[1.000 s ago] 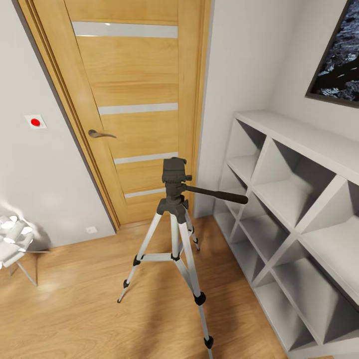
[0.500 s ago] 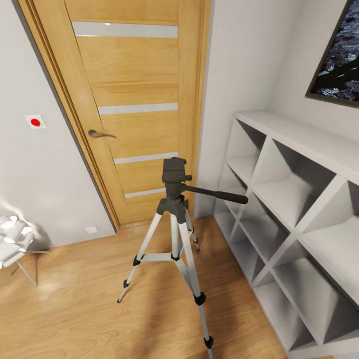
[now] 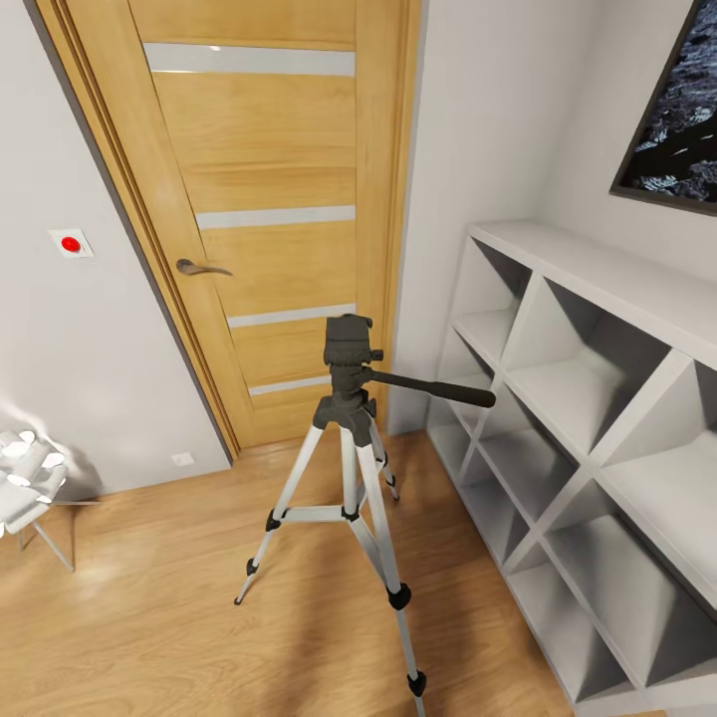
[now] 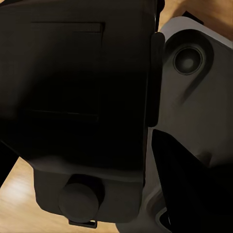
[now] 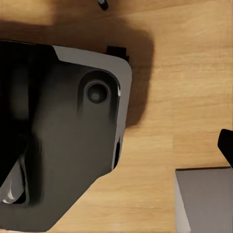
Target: Attach the digital camera to the camera tripod in the bedroom.
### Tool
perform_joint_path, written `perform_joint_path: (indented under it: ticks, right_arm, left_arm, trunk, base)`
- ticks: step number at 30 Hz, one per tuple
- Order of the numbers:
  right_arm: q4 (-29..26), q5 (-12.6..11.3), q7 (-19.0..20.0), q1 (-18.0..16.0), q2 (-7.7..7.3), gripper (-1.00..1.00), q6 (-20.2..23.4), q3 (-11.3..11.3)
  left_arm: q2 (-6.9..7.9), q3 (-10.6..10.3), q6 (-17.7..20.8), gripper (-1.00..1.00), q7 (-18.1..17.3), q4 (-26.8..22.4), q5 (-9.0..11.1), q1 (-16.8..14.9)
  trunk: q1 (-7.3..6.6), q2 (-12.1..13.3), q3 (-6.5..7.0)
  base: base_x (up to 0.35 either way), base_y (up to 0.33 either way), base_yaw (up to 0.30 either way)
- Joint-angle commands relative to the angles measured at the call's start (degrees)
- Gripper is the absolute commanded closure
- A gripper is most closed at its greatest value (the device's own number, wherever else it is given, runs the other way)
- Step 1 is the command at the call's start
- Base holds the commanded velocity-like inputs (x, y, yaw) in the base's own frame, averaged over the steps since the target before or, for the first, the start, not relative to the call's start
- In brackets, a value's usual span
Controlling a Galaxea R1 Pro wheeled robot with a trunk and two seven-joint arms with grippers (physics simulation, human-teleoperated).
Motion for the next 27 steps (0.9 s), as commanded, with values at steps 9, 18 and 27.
perform_joint_path:
  ticks: [9,18,27]
  right_arm:
    - [-3.5,0.6,3.6,0.0,0.03,-1.00,1.9,-0.4]
    - [-24.9,0.1,4.1,0.0,0.34,-1.00,6.6,-0.6]
    - [-42.7,-2.9,9.6,0.0,0.52,-1.00,14.8,-0.1]
  left_arm:
    - [-0.01,0.0,-0.1,1.00,0.1,0.0,0.0,0.0]
    - [-0.01,0.0,-0.1,1.00,0.1,0.0,0.0,0.0]
    - [-0.01,0.0,-0.1,1.00,0.1,0.0,-0.1,0.0]
  trunk:
    - [0.02,-0.1,-0.09]
    - [0.02,-0.1,-0.09]
    - [0.02,-0.1,-0.09]
  base:
    - [0.000,0.000,0.000]
    - [0.000,0.000,0.000]
    - [0.000,0.000,0.000]
